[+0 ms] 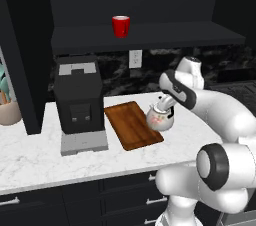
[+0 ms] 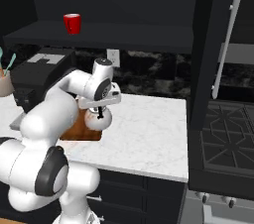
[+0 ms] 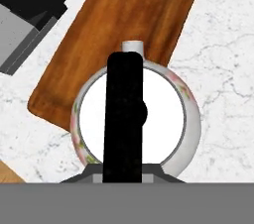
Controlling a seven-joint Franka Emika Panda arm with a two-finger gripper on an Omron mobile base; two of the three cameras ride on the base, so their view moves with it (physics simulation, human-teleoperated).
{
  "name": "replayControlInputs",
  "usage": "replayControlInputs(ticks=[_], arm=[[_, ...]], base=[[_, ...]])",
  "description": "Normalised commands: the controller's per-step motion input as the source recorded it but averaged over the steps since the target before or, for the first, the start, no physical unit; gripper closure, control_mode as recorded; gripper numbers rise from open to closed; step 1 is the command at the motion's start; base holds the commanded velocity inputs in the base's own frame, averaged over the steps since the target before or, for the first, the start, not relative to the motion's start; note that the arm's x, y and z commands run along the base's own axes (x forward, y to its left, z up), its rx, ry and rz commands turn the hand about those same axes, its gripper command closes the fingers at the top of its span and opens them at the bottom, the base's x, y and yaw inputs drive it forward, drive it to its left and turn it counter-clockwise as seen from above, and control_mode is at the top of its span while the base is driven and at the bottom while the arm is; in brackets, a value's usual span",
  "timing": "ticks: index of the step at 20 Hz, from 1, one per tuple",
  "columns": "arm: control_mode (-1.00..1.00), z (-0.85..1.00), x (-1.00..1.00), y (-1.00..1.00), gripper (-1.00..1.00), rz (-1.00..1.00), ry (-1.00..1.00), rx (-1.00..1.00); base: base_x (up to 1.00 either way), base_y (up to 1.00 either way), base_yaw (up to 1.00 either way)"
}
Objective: Pick the kettle from the counter and place it on the tray. Then pick the mug from the cabinet and place it on the tray. Then close the cabinet doors.
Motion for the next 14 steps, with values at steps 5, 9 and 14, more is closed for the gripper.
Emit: replayControlInputs(ticks=[5,9,14], arm=[[-1.0,0.0,0.28,0.67,1.0,0.0,-0.02,0.01],[-1.0,-0.02,0.44,0.65,1.0,0.0,-0.01,0.01],[-1.0,0.0,0.58,0.39,1.0,0.0,-0.05,0.03]], base=[[0.0,0.0,0.0],[0.0,0.0,0.0],[0.0,0.0,0.0]])
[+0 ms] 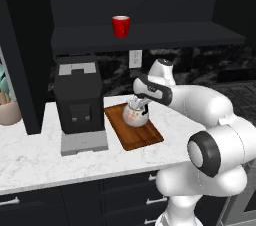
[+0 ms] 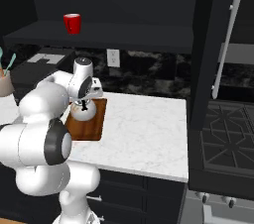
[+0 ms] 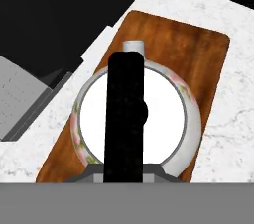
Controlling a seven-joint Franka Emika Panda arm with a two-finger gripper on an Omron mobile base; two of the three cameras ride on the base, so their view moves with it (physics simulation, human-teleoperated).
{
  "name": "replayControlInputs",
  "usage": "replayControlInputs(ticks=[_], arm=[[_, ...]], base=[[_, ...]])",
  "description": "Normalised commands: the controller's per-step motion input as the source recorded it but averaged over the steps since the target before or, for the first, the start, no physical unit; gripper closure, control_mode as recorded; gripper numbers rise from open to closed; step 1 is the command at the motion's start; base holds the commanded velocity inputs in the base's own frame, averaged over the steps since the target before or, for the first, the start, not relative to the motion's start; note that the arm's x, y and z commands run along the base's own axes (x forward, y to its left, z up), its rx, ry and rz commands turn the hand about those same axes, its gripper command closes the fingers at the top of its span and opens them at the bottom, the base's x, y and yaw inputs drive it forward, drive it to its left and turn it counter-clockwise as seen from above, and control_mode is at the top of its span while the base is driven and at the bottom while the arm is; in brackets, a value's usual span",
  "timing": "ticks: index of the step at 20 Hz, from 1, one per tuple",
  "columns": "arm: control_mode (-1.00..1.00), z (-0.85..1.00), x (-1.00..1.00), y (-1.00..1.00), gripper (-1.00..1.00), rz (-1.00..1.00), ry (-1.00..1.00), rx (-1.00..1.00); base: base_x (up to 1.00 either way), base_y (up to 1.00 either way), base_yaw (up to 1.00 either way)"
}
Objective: Pick the kettle from the counter and place it on the tray. Then pick the mug from the cabinet and place it on the tray. Then close the cabinet doors.
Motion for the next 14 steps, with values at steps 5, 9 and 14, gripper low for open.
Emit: replayControlInputs(ticks=[5,9,14], arm=[[-1.0,-0.02,0.53,0.19,1.0,0.0,0.0,0.0],[-1.0,-0.16,0.34,0.11,1.0,0.0,0.0,0.0],[-1.0,-0.11,0.25,0.0,1.0,0.0,0.0,0.0]], base=[[0.0,0.0,0.0],[0.0,0.0,0.0],[0.0,0.0,0.0]])
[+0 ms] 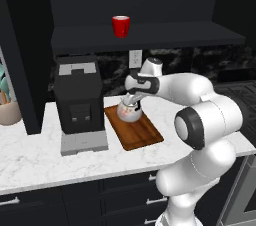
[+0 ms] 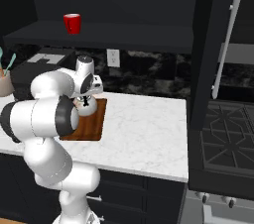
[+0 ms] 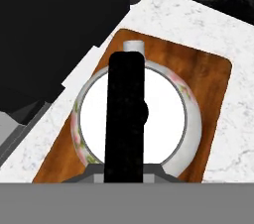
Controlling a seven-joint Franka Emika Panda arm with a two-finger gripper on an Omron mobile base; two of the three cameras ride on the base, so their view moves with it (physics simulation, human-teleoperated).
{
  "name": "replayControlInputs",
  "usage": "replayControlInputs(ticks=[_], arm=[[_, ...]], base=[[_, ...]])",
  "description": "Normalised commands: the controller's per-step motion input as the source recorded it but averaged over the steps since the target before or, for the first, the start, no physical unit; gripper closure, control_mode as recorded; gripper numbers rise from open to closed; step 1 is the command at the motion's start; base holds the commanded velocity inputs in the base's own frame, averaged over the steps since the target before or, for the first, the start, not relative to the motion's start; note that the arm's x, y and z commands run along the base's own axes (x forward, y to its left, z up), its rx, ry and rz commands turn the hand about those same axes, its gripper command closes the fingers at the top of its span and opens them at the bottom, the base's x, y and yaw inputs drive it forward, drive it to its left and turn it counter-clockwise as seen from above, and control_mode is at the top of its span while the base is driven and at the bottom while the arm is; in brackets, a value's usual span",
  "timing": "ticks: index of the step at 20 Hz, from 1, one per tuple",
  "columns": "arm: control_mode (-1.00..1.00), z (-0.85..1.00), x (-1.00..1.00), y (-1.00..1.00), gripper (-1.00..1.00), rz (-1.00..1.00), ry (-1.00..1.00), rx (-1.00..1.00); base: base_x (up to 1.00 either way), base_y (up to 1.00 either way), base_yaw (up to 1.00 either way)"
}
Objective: Pick the kettle from the counter and place it on the tray. Then pick the mug from the cabinet and place it on the tray. Then close the cabinet doors.
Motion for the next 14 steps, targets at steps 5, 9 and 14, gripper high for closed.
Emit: replayControlInputs(ticks=[5,9,14], arm=[[-1.0,-0.2,0.2,0.0,1.0,0.0,0.0,0.0],[-1.0,-0.26,0.11,0.0,1.0,0.0,0.01,0.0],[-1.0,-0.25,0.09,0.0,1.0,0.0,0.0,0.0]], base=[[0.0,0.0,0.0],[0.0,0.0,0.0],[0.0,0.0,0.0]])
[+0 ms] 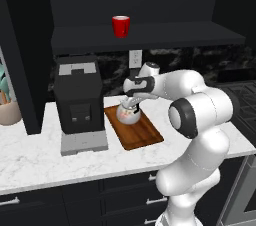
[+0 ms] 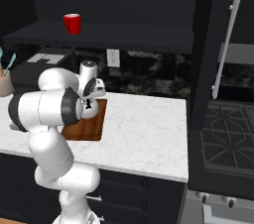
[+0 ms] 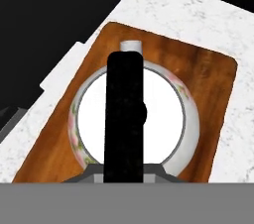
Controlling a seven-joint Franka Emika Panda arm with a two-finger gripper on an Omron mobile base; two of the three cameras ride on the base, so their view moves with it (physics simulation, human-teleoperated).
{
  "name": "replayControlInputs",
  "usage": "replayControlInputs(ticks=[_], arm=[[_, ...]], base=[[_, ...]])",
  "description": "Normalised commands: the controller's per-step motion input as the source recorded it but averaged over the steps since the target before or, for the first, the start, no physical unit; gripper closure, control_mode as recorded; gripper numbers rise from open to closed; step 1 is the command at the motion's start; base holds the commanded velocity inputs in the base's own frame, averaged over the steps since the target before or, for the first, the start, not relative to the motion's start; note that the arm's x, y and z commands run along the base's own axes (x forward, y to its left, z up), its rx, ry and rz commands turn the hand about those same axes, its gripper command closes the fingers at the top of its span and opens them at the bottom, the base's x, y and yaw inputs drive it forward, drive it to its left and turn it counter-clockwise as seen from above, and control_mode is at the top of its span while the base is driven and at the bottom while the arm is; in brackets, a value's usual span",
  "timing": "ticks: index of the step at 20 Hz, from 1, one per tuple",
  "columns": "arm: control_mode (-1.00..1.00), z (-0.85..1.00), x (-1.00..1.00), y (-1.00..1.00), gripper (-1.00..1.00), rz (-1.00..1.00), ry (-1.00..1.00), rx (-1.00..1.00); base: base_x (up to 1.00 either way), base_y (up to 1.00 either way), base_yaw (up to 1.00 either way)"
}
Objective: Pick the kettle from the counter and place it on the tray. Then pick the mug from the cabinet and place it on the tray. Then close the cabinet doors.
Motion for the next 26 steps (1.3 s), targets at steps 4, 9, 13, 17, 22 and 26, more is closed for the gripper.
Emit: replayControlInputs(ticks=[4,9,13,17,22,26], arm=[[-1.0,-0.12,0.13,0.0,1.0,0.0,0.0,0.0],[-1.0,-0.16,0.03,0.01,1.0,0.0,0.0,0.0],[-1.0,-0.06,0.0,0.05,-1.0,0.0,-0.01,0.0],[-1.0,0.0,0.0,0.0,-1.0,0.0,-0.02,0.0],[-1.0,0.0,-0.15,-0.04,-1.0,0.0,-0.03,0.0],[-1.0,0.01,-0.54,-0.12,-1.0,0.0,-0.04,0.0]], base=[[0.0,0.0,0.0],[0.0,0.0,0.0],[0.0,0.0,0.0],[0.0,0.0,0.0],[0.0,0.0,0.0],[0.0,0.0,0.0]])
